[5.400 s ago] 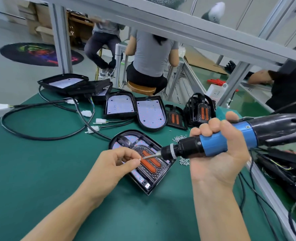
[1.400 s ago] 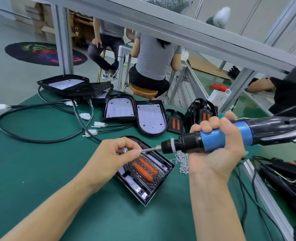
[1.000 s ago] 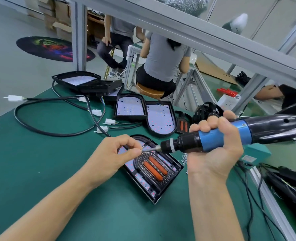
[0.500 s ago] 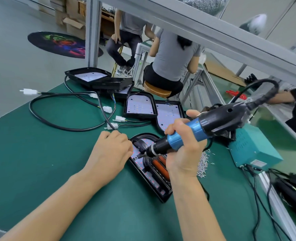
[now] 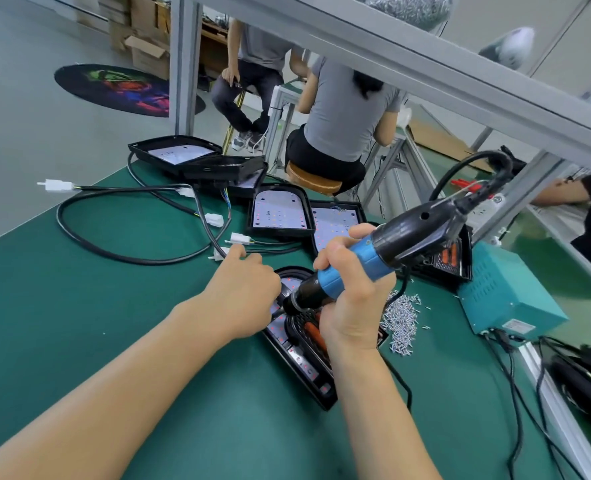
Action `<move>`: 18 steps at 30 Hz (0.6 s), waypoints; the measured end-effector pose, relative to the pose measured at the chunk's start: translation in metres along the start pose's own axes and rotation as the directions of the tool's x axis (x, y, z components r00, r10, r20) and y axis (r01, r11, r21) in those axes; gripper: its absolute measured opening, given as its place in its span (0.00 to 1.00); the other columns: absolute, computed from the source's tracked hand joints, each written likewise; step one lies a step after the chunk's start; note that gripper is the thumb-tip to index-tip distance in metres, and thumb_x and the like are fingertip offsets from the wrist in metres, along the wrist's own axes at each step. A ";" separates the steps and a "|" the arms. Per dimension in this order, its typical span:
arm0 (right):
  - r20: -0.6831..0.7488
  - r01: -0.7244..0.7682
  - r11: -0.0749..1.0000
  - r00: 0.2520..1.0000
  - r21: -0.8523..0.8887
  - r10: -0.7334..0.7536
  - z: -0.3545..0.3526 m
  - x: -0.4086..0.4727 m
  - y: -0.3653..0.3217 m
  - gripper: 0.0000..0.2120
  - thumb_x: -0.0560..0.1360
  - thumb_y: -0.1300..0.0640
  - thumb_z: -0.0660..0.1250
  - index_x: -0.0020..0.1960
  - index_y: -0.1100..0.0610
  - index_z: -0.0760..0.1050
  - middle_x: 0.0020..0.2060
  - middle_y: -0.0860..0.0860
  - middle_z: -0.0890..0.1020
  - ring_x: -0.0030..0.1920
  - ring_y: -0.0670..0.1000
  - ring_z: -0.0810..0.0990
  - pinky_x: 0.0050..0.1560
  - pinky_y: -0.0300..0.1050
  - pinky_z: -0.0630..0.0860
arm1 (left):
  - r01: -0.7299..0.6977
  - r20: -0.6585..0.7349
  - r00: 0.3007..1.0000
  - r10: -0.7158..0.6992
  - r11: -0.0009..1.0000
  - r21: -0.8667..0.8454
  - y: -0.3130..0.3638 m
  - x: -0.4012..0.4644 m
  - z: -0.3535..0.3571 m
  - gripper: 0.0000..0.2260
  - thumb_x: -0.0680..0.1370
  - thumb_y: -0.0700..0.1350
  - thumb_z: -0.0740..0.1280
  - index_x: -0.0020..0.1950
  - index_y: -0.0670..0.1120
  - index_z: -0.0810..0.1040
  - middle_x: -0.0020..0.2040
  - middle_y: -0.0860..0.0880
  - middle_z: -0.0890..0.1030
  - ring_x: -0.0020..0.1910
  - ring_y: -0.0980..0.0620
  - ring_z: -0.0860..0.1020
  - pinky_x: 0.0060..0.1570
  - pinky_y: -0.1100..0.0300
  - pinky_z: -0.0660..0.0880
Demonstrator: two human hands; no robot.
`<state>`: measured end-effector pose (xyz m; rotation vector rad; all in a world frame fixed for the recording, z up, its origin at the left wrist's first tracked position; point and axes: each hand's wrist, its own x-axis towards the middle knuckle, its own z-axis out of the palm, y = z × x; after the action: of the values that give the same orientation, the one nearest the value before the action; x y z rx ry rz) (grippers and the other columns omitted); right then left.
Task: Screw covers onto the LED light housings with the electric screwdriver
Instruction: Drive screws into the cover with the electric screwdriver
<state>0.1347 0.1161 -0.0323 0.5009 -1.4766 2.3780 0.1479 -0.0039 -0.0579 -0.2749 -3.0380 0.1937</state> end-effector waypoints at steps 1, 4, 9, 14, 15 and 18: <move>0.012 -0.001 1.000 1.000 0.002 0.001 0.000 0.000 -0.001 0.12 0.63 0.67 0.67 0.41 0.52 0.73 0.27 0.51 0.73 0.27 0.50 0.71 0.34 0.37 0.72 | 0.005 0.014 1.000 -0.005 1.000 0.017 0.001 0.002 -0.001 0.07 0.76 0.43 0.58 0.39 0.50 0.69 0.44 0.52 0.75 0.48 0.49 0.68 0.54 0.55 0.58; 0.037 0.001 1.000 0.999 -0.003 -0.001 0.000 0.000 -0.003 0.09 0.62 0.62 0.68 0.35 0.48 0.77 0.27 0.50 0.72 0.28 0.50 0.71 0.34 0.37 0.72 | 0.023 0.050 0.998 -0.026 0.998 0.064 0.004 0.005 -0.003 0.13 0.76 0.42 0.58 0.32 0.49 0.62 0.38 0.51 0.71 0.43 0.49 0.64 0.49 0.55 0.55; -0.076 -0.003 1.000 0.997 0.012 0.004 -0.005 0.001 -0.010 0.14 0.63 0.65 0.68 0.46 0.54 0.72 0.27 0.50 0.73 0.29 0.52 0.71 0.37 0.43 0.71 | 0.008 0.146 0.989 -0.022 0.995 0.098 0.007 0.014 -0.009 0.13 0.75 0.43 0.60 0.31 0.49 0.61 0.31 0.52 0.65 0.41 0.48 0.66 0.50 0.52 0.57; -0.185 0.064 0.998 0.981 0.018 -0.060 -0.025 0.012 -0.035 0.15 0.66 0.66 0.66 0.50 0.55 0.71 0.27 0.47 0.75 0.30 0.51 0.71 0.39 0.44 0.70 | -0.004 0.195 0.981 -0.012 0.996 0.084 0.010 0.021 -0.011 0.12 0.73 0.42 0.60 0.31 0.47 0.61 0.30 0.50 0.66 0.31 0.51 0.63 0.61 0.49 0.59; -0.211 0.085 0.996 0.974 0.004 -0.083 -0.033 0.015 -0.042 0.14 0.66 0.66 0.66 0.50 0.55 0.71 0.27 0.47 0.75 0.29 0.50 0.72 0.39 0.45 0.70 | -0.001 0.184 0.983 -0.016 0.996 0.091 0.010 0.021 -0.011 0.13 0.73 0.42 0.60 0.31 0.47 0.61 0.30 0.51 0.65 0.31 0.51 0.63 0.61 0.49 0.59; -0.318 0.118 0.991 0.939 -0.062 -0.132 -0.061 0.022 -0.061 0.14 0.67 0.66 0.67 0.51 0.55 0.72 0.26 0.46 0.75 0.27 0.48 0.72 0.37 0.44 0.70 | 0.033 0.130 0.990 -0.048 0.993 0.114 0.008 0.019 -0.009 0.15 0.75 0.47 0.61 0.30 0.48 0.60 0.30 0.51 0.67 0.38 0.48 0.66 0.59 0.52 0.60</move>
<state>0.1327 0.1985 0.0013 0.1769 -1.3040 2.1979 0.1316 0.0086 -0.0483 -0.1992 -3.1453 0.3929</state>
